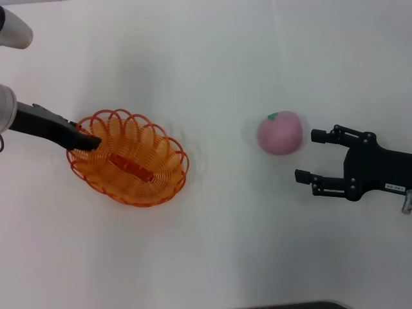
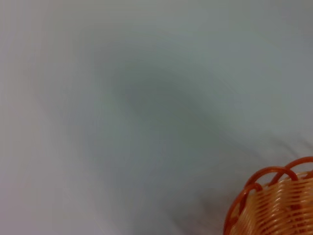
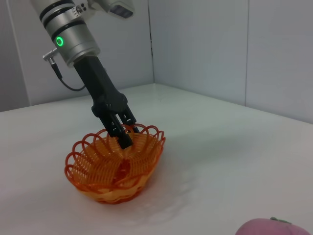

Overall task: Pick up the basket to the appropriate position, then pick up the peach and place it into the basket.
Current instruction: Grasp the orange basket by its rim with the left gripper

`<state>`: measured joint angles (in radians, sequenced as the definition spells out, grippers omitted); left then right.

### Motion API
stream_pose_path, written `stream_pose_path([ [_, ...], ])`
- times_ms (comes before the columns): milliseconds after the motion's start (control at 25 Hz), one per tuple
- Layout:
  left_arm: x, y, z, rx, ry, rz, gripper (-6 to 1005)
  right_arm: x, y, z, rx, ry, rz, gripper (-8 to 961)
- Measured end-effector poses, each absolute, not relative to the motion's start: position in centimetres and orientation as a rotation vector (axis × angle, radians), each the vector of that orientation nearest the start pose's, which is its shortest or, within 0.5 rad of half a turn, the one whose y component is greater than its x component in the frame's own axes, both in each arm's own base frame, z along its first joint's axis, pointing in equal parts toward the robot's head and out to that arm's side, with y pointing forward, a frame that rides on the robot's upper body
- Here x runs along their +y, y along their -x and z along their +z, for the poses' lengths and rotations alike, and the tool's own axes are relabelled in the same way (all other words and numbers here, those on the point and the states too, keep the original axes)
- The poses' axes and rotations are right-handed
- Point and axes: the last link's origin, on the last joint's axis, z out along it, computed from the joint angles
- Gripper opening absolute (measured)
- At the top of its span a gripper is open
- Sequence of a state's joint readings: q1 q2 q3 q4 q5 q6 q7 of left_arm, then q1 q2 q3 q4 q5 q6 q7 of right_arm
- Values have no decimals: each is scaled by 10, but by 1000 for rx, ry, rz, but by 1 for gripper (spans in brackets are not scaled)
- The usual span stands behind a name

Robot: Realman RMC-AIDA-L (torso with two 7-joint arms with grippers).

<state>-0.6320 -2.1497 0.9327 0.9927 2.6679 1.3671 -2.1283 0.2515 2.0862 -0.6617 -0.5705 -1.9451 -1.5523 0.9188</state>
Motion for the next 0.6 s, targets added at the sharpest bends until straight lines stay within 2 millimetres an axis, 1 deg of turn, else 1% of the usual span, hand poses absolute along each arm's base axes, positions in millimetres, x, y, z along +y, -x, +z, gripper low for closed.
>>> stream_pose_path([
  [200, 369, 258, -6, -1007, 2563, 286, 499, 242, -341, -11, 455, 2591, 612, 884],
  [600, 370, 256, -6, -1024, 2558, 282, 262, 243, -340, -9, 452, 2588, 611, 882],
])
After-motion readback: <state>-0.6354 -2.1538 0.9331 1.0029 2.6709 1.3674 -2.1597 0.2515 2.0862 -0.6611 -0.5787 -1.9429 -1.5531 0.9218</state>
